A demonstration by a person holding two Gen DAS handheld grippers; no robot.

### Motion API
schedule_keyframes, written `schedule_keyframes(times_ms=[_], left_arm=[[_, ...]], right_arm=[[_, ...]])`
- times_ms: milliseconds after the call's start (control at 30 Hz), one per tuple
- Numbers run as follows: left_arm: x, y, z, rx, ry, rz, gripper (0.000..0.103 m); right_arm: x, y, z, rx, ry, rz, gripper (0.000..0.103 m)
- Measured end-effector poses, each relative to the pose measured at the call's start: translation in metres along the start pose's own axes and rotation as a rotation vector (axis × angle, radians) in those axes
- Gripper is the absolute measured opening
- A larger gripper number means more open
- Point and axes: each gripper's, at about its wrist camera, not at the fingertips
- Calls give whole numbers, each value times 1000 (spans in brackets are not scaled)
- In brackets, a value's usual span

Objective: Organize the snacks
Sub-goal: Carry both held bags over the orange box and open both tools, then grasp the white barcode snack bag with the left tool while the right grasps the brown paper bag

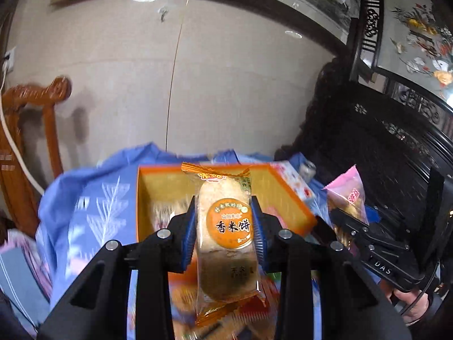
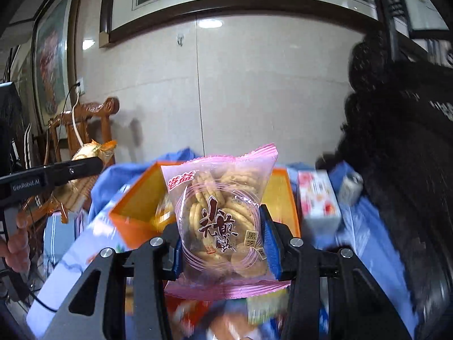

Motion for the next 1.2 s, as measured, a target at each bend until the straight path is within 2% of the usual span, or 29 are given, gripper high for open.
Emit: schedule_keyframes(times_ms=[67,100,133,200,300,567,767,867,1000,1200], left_arm=[[23,19,12,38,-8,22,72],[30,21,17,67,-25,30,98],[38,15,24,105,-55,9,99],[42,-4,31,106,-64,-70,99],[33,-22,35,149,-60,-106,99],[-37,-36,23,162,-13,7,99],[-86,-50,5,165,15,78,99],[-104,-56,-2,145,-9,97,99],[-140,-60,-24,91,9,126,99],[-217,-55,-61,-9,172,197,99]], right_arm=[[17,15,5,-3,-15,-3,57],[28,20,7,-35,-13,-12,82],[33,17,7,-46,-2,-35,91],[37,-1,4,-17,23,-118,96],[25,-16,-1,-10,39,-131,99],[-33,-39,-10,1,3,-6,99],[-93,-88,-2,186,-8,132,99],[-120,-105,5,231,-17,173,99],[-158,-115,11,197,-33,241,99],[-179,-130,6,172,12,278,99]])
Point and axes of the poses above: each gripper's, at about its wrist camera, not at the fingertips, and y roughly the way its jaws point, z to its left, x to its top, and after that the axes turned 14 degrees about y, right-handed
